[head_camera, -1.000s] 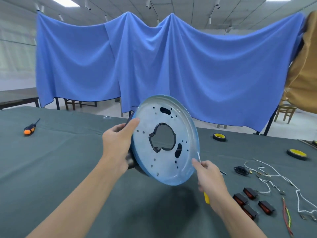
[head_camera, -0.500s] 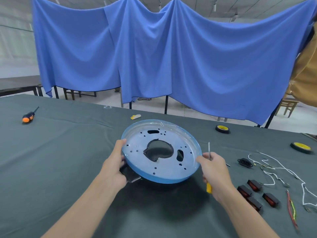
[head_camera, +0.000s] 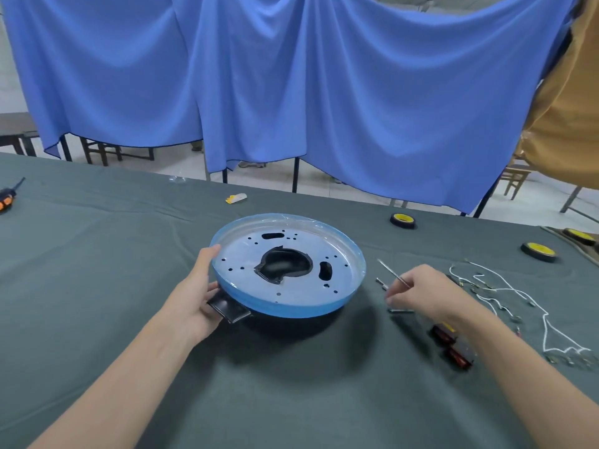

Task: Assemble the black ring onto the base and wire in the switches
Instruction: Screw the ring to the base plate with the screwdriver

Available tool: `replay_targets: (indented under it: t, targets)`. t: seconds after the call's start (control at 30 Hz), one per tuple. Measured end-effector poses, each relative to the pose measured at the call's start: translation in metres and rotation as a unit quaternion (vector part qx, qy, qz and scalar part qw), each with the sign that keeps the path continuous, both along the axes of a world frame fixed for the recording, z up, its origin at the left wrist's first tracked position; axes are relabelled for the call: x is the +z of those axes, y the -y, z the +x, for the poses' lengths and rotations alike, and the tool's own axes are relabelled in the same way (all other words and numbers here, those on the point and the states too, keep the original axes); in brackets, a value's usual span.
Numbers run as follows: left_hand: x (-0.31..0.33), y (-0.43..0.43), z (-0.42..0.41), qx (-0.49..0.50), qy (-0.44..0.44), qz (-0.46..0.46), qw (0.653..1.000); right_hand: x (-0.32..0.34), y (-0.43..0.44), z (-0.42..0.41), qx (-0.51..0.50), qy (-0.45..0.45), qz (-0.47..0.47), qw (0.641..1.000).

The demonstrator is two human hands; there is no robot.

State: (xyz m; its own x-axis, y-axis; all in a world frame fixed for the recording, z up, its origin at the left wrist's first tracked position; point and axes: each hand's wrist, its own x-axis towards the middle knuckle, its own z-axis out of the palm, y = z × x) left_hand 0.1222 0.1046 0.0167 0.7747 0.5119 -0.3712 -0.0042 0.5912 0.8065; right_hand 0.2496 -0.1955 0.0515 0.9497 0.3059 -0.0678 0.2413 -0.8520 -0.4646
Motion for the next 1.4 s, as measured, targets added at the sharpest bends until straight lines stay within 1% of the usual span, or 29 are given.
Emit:
replay_targets:
  t: [0.07, 0.2, 0.43, 0.53, 0.63, 0.73, 0.9, 1.0, 1.23, 1.3, 1.4]
  targets:
    - [-0.003, -0.001, 0.001, -0.003, 0.008, -0.003, 1.0, 0.002, 0.005, 0.002, 0.028, -0.005, -0.046, 0.999]
    - [-0.006, -0.001, -0.001, 0.004, 0.014, -0.01, 1.0, -0.002, 0.008, 0.004, 0.081, 0.018, -0.075, 0.994]
    - [-0.004, 0.0, -0.003, -0.009, 0.022, -0.016, 1.0, -0.009, 0.007, 0.01, 0.13, 0.061, -0.089, 0.986]
    - [-0.003, 0.0, -0.006, -0.016, 0.024, -0.022, 0.999, -0.014, 0.007, 0.014, 0.124, 0.097, -0.104, 0.982]
    - [-0.003, -0.002, -0.007, -0.015, 0.022, -0.021, 0.999, -0.014, 0.004, 0.016, 0.111, 0.132, -0.094, 0.981]
    - [-0.003, -0.002, -0.007, -0.011, 0.023, -0.02, 0.999, -0.014, 0.0, 0.015, 0.129, 0.113, -0.115, 0.978]
    - [-0.006, -0.003, -0.007, -0.017, 0.026, -0.016, 0.999, -0.016, 0.006, 0.014, 0.089, 0.067, -0.054, 0.992]
    - [-0.007, -0.004, -0.006, -0.016, 0.022, -0.014, 1.0, -0.015, 0.009, 0.012, 0.092, 0.054, -0.052, 0.993]
    - [-0.008, -0.004, -0.004, -0.001, 0.021, -0.009, 1.0, -0.016, 0.004, 0.015, 0.078, 0.058, -0.108, 0.989]
    - [-0.008, -0.004, -0.005, -0.005, 0.021, -0.011, 1.0, -0.013, 0.001, 0.014, 0.061, 0.058, -0.099, 0.992]
    - [-0.008, -0.005, -0.005, -0.005, 0.02, -0.01, 1.0, -0.003, -0.003, 0.013, 0.032, 0.087, -0.062, 0.994]
